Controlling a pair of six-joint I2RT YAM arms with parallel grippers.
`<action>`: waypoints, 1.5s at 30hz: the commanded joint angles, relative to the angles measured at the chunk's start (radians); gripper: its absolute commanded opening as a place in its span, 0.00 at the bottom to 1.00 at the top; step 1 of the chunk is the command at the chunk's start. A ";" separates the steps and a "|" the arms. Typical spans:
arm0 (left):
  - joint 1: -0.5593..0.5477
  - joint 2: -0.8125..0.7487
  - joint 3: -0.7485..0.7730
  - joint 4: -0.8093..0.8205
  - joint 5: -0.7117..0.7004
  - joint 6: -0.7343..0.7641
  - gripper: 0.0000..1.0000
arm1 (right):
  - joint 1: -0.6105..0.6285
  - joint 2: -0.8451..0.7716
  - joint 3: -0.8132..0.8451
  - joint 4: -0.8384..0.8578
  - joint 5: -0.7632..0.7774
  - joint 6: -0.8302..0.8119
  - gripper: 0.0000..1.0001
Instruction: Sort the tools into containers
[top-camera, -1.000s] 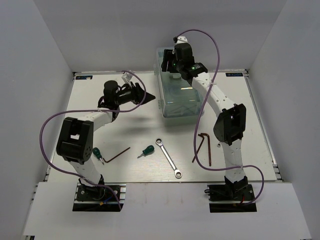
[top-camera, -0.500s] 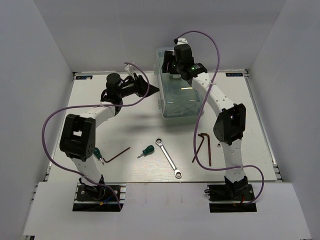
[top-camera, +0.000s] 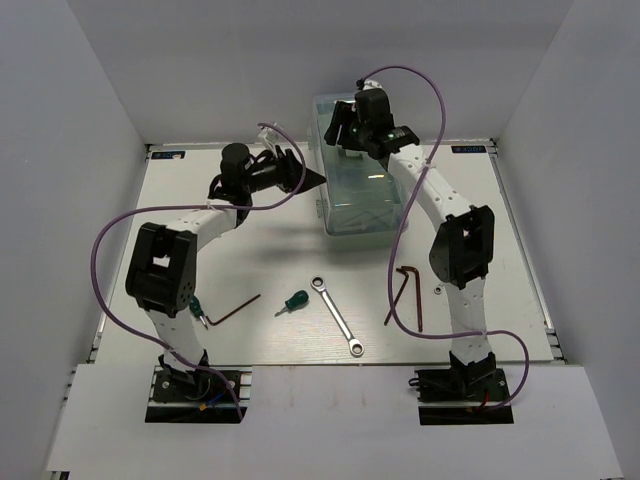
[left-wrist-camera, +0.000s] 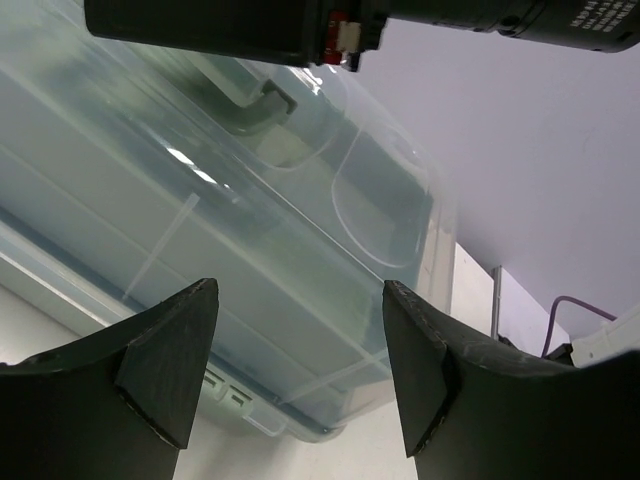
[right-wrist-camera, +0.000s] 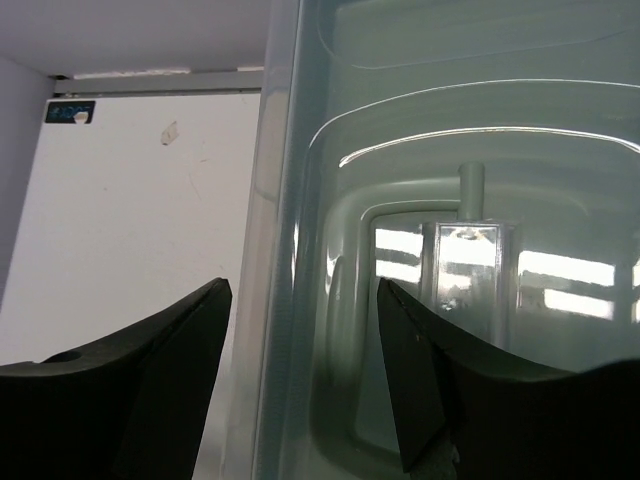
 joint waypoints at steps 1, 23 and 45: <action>-0.005 0.031 0.055 -0.031 0.009 0.016 0.77 | -0.016 0.038 -0.031 -0.044 -0.114 0.090 0.67; -0.005 0.036 0.213 -0.127 -0.040 0.069 0.77 | -0.144 -0.002 -0.077 0.120 -0.509 0.268 0.55; -0.051 0.196 0.458 -0.260 -0.094 0.069 0.77 | -0.174 -0.002 -0.094 0.212 -0.633 0.371 0.51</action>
